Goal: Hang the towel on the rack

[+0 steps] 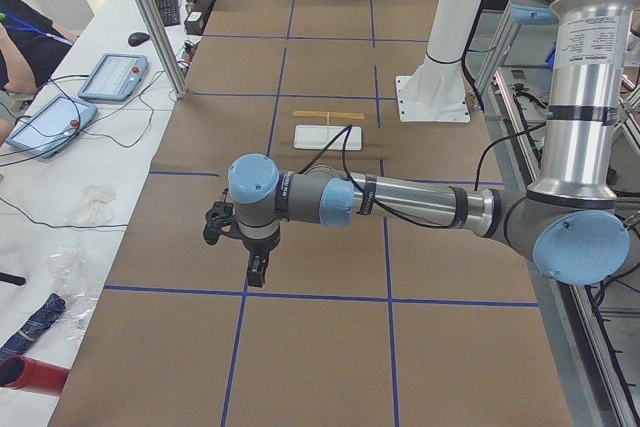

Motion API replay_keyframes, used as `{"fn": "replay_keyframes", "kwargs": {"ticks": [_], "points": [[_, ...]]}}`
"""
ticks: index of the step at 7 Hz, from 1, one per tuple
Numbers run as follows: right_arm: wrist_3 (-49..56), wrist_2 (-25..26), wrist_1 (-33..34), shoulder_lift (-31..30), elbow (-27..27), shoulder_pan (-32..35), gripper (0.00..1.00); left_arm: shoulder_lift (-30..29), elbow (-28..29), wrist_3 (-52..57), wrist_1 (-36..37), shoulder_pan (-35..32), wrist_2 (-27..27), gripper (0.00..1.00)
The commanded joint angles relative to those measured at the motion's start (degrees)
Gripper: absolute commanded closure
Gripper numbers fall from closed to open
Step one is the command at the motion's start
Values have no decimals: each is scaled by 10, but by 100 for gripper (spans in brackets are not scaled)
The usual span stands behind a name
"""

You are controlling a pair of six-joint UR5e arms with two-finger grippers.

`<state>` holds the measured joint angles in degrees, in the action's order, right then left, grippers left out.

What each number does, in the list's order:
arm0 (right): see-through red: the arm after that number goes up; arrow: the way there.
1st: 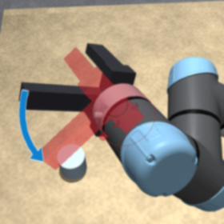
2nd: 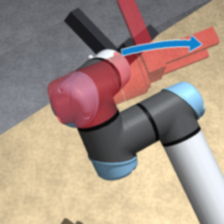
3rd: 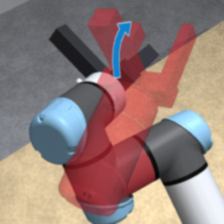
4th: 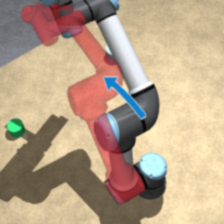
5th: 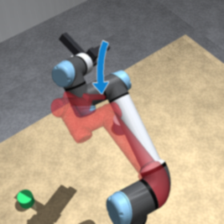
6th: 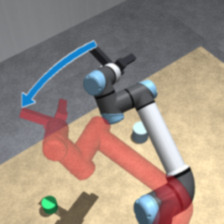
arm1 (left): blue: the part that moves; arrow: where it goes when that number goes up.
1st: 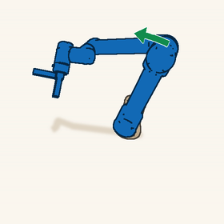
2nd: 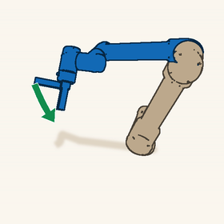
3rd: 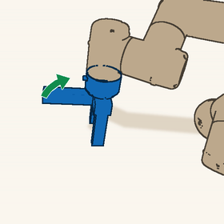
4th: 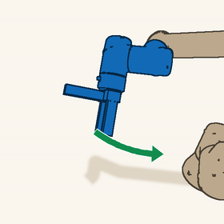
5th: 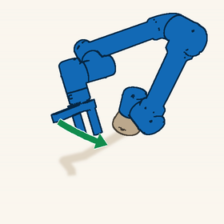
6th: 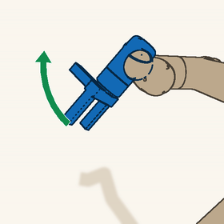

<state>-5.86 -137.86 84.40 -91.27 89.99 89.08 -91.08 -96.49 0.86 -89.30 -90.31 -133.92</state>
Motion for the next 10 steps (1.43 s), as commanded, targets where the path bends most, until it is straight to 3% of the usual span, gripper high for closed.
{"fn": "replay_keyframes", "kwargs": {"ticks": [1, 2, 5, 10], "points": [[-12, 26, -151, -71, -16, -28, 0, 0, -4, -1, 0, 0, -1, 0], [-38, 41, -191, -95, -19, -51, 0, 0, -4, -1, 1, 0, -2, 0], [-148, 50, -379, -110, -124, -114, 0, 0, -5, -1, 0, 0, -4, 0], [-152, 60, -383, -111, -158, -128, 0, -2, -9, -1, 0, 0, -3, 0]]}}
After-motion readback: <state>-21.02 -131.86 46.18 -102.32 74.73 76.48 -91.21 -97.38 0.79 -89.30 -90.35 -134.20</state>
